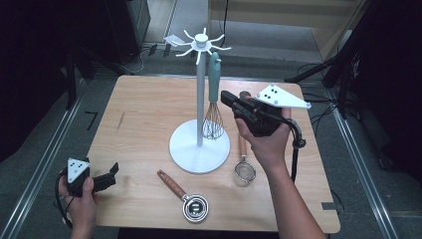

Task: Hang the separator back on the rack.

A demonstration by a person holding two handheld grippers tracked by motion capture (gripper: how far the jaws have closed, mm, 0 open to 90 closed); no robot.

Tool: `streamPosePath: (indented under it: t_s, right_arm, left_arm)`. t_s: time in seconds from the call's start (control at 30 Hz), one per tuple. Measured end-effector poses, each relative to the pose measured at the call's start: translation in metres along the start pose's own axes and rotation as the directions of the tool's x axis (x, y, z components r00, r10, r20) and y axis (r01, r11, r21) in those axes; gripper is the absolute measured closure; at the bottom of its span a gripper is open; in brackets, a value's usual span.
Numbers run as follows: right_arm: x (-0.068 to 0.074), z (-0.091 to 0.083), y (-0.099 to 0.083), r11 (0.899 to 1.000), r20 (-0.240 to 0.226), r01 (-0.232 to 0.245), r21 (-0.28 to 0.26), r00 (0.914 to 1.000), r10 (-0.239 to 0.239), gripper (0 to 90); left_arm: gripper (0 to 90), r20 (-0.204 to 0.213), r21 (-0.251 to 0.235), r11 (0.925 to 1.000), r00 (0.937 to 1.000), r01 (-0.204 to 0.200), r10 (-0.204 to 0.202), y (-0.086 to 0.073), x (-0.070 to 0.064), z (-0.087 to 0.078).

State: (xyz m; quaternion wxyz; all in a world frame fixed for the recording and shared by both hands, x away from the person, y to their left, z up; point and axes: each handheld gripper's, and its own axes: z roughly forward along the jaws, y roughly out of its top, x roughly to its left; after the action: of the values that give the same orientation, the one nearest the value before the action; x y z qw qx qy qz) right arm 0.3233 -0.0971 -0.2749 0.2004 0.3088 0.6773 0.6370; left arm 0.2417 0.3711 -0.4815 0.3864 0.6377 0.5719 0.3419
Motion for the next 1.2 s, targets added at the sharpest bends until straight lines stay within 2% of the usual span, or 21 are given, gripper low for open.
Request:
streamPosePath:
  t_s: [0.13, 0.27, 0.4, 0.47, 0.67, 0.8, 0.97, 1.1, 1.2]
  right_arm:
    - [-0.003, 0.002, 0.008, 1.0, 0.028, 0.003, -0.017, 0.9996, -0.002, 90.0]
    - [-0.003, 0.005, 0.017, 0.998, 0.044, -0.004, -0.06, 0.999, 0.007, 90.0]
    - [-0.002, 0.008, 0.025, 0.996, 0.045, 0.003, -0.085, 0.999, 0.001, 90.0]
    - [0.002, 0.011, 0.032, 0.995, 0.035, 0.016, -0.1, 0.9993, -0.013, 90.0]
    - [0.01, 0.012, 0.034, 0.994, 0.009, 0.02, -0.105, 0.9998, -0.019, 90.0]
    - [0.021, 0.013, 0.035, 0.994, -0.02, 0.038, -0.101, 0.999, -0.04, 90.0]
    - [0.026, 0.017, 0.035, 0.994, -0.031, 0.051, -0.096, 0.998, -0.054, 90.0]
    - [0.028, 0.017, 0.034, 0.994, -0.015, 0.069, -0.086, 0.9974, -0.071, 90.0]
    - [0.024, 0.015, 0.03, 0.994, 0.003, 0.078, -0.071, 0.997, -0.078, 90.0]
  left_arm:
    - [0.0, 0.001, 0.002, 1.0, 1.0, 0.001, -0.001, 0.0, 0.0, 0.0]
    - [0.0, 0.0, 0.001, 1.0, 1.0, 0.001, -0.001, 0.0, 0.0, 0.0]
    - [0.0, 0.001, 0.002, 1.0, 1.0, 0.001, -0.001, 0.0, 0.0, 0.0]
    - [0.0, 0.003, 0.002, 1.0, 1.0, 0.001, -0.001, 0.0, 0.0, 0.0]
    - [0.0, 0.004, 0.002, 1.0, 1.0, 0.001, -0.001, 0.0, 0.0, 0.0]
    - [0.0, 0.004, 0.003, 1.0, 1.0, -0.001, 0.001, 0.0, 0.001, 0.0]
    - [0.0, 0.004, 0.003, 1.0, 1.0, 0.0, 0.0, 0.0, 0.001, 0.0]
    - [0.0, 0.005, 0.003, 1.0, 1.0, 0.0, 0.0, 0.0, 0.001, 0.0]
    - [0.0, 0.006, 0.002, 1.0, 1.0, 0.002, -0.002, 0.0, 0.001, 0.0]
